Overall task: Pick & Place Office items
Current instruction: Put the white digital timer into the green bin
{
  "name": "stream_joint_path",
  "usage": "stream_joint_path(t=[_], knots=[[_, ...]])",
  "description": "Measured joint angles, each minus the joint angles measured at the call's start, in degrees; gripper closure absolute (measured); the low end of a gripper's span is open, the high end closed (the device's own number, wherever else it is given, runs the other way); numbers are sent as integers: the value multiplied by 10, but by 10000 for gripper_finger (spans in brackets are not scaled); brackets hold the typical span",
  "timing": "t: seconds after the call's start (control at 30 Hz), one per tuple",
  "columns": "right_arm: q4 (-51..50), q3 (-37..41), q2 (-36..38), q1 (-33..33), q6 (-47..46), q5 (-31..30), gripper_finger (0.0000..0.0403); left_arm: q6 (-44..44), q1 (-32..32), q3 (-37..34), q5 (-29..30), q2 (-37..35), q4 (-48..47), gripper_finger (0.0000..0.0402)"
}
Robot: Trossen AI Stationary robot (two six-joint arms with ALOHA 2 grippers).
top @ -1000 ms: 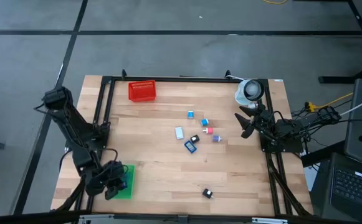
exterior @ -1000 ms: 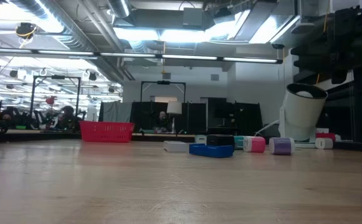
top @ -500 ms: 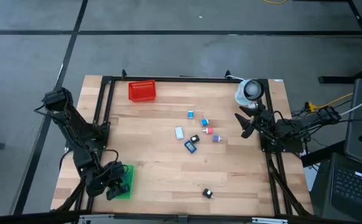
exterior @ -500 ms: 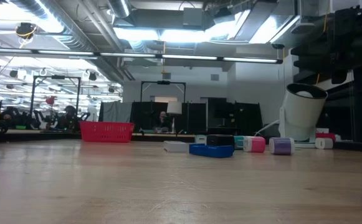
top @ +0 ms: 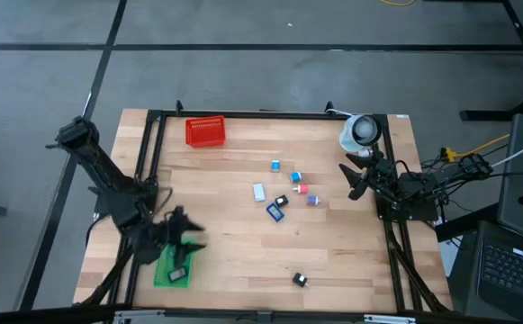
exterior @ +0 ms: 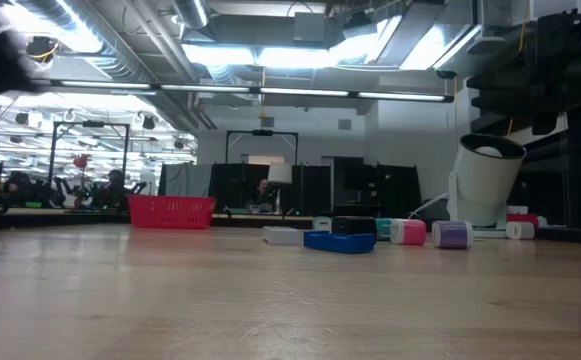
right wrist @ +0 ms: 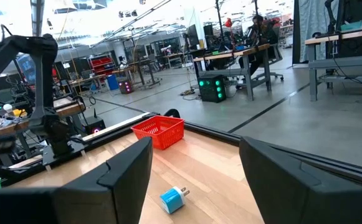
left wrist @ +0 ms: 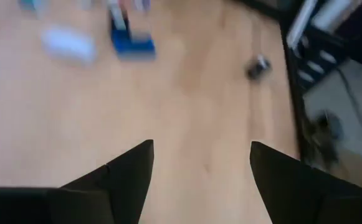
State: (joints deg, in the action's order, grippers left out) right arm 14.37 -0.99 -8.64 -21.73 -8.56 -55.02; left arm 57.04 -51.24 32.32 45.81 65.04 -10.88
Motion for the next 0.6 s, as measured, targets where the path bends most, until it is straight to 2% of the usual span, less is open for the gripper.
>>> stream_joint_path(t=[0.07, 0.13, 0.2, 0.27, 0.4, 0.5, 0.6], knots=[[0, 0, 0, 0, 0, 0, 156, -98, 49, 0, 22, -11, 34, 142], [0, 0, 0, 0, 0, 0, 156, -207, 105, 0, 20, -18, 87, 142], [0, 0, 0, 0, 0, 0, 156, -319, 171, 0, -41, -20, 140, 142], [0, 0, 0, 0, 0, 0, 156, -403, 240, 0, -132, -14, 173, 144], [0, 0, 0, 0, 0, 0, 156, -501, 366, 22, -275, 19, 155, 151], [0, 0, 0, 0, 0, 0, 156, -570, 439, 57, -346, 60, 107, 153], [0, 0, 0, 0, 0, 0, 156, -651, 489, 101, -378, 116, 67, 153]])
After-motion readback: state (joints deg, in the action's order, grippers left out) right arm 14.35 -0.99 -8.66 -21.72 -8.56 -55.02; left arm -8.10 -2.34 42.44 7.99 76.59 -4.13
